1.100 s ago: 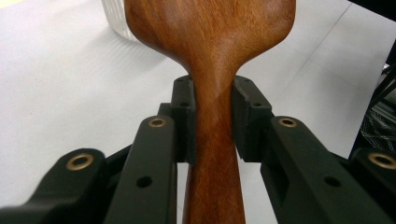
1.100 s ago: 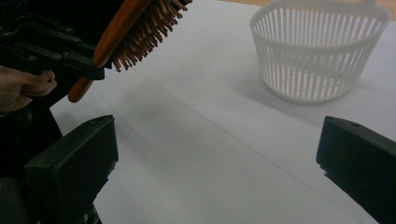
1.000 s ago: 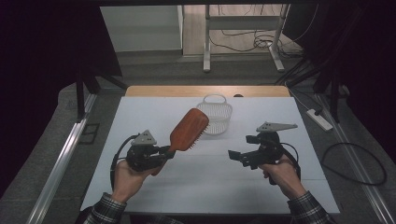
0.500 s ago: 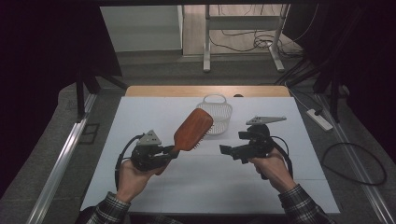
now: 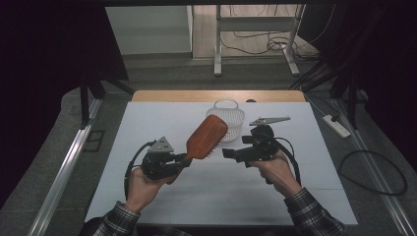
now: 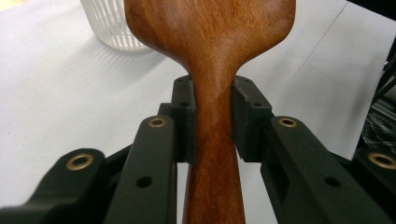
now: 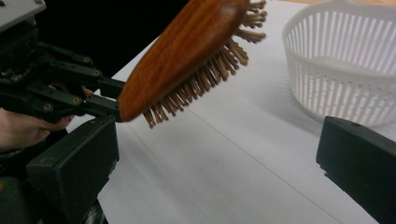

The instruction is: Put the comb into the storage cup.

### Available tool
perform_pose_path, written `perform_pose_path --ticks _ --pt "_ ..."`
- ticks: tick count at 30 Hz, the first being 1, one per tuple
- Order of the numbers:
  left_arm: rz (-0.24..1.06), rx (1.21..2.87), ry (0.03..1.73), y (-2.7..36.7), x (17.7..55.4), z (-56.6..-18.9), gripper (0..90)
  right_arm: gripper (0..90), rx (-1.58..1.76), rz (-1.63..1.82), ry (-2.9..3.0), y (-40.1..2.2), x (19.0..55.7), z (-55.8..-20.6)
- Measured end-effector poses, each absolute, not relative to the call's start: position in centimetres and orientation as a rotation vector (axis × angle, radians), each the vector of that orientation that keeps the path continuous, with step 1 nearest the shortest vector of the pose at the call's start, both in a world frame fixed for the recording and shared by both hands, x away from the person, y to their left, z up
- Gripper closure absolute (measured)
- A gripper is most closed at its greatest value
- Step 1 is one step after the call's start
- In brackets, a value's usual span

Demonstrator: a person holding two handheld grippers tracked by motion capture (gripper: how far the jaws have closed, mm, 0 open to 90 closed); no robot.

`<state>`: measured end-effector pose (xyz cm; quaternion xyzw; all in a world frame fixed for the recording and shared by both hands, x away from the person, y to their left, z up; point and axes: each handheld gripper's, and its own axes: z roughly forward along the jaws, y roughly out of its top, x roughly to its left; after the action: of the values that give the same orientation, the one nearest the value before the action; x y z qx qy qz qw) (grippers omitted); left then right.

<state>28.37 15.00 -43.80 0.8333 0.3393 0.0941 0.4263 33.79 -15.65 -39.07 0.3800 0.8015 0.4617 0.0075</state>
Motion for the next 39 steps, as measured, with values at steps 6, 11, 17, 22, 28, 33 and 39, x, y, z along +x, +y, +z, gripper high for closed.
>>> perform_pose_path --ticks 6,11,17,22,28,33,39 --pt "0.235 2.073 0.841 14.6 28.5 -43.7 72.6 0.0 1.205 1.469 2.501 -14.8 34.4 -38.9" --pt "0.231 2.066 0.828 14.3 28.6 -43.6 72.6 0.0 1.23 1.497 2.5 -14.2 35.0 -39.0" --pt "0.232 2.061 0.816 13.8 28.7 -43.5 72.6 0.0 1.258 1.532 2.494 -13.8 35.7 -39.1" --pt "0.23 2.055 0.803 13.4 28.7 -43.4 72.6 0.0 1.258 1.525 2.488 -13.3 36.1 -39.1" --pt "0.235 2.048 0.792 13.0 28.7 -43.3 72.6 0.0 1.251 1.509 2.494 -12.4 36.5 -39.1" --pt "0.236 2.046 0.786 12.9 28.6 -43.2 72.6 0.0 1.259 1.513 2.5 -11.7 36.9 -39.2" --pt "0.247 2.041 0.785 13.0 28.5 -43.2 72.6 0.0 1.258 1.497 2.509 -11.0 37.0 -39.2"
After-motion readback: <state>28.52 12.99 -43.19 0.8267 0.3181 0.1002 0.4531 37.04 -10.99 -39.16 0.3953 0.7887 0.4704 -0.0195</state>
